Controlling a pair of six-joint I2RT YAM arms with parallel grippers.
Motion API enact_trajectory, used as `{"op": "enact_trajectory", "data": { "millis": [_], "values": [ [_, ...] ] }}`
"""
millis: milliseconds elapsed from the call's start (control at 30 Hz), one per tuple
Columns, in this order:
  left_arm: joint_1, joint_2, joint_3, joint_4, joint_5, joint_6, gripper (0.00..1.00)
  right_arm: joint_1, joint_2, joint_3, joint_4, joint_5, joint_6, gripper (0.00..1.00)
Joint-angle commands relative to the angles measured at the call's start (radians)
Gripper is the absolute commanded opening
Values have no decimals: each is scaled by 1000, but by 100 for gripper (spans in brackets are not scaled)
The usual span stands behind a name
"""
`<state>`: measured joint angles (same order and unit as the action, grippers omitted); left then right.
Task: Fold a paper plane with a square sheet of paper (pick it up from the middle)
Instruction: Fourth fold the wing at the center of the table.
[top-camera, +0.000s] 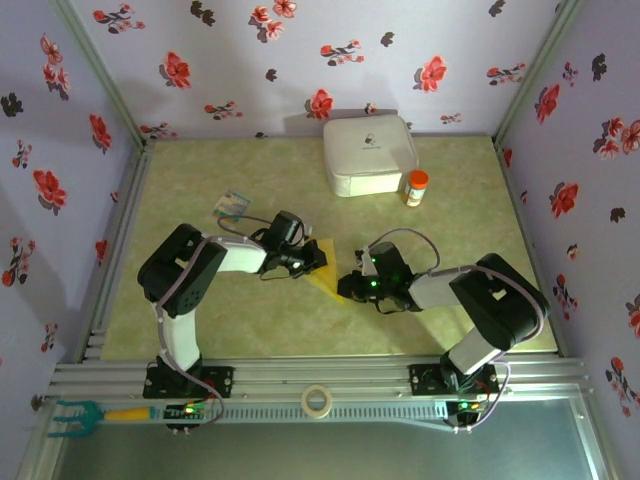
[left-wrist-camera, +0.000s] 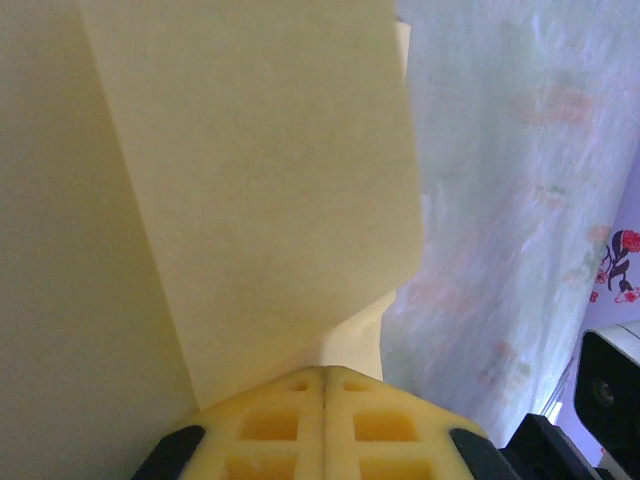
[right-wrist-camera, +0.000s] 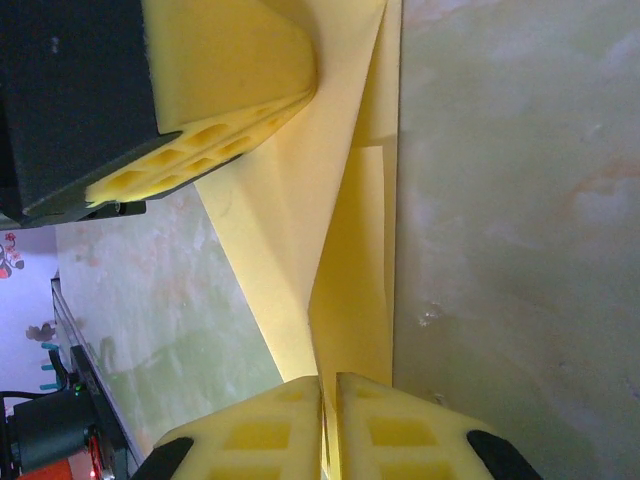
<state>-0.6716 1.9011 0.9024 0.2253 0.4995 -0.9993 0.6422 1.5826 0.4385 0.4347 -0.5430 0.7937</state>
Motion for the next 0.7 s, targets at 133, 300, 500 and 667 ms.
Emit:
{"op": "enact_trajectory", "data": {
  "millis": [133,300,500,667],
  "values": [
    [-7,27,-6,-23,-2,11,0,10,-52,-30,-142,15,-11,12],
    [-7,29,-7,-23,-2,12,0,22,-40,-42,-137,14,-2,10],
    [-7,28,-8,-23,-2,11,0,34,-25,-33,-154,23,-7,8],
    [-7,30,-6,-26,-4,12,0,37,-58,-28,-197,31,-13,11]
  ]
}}
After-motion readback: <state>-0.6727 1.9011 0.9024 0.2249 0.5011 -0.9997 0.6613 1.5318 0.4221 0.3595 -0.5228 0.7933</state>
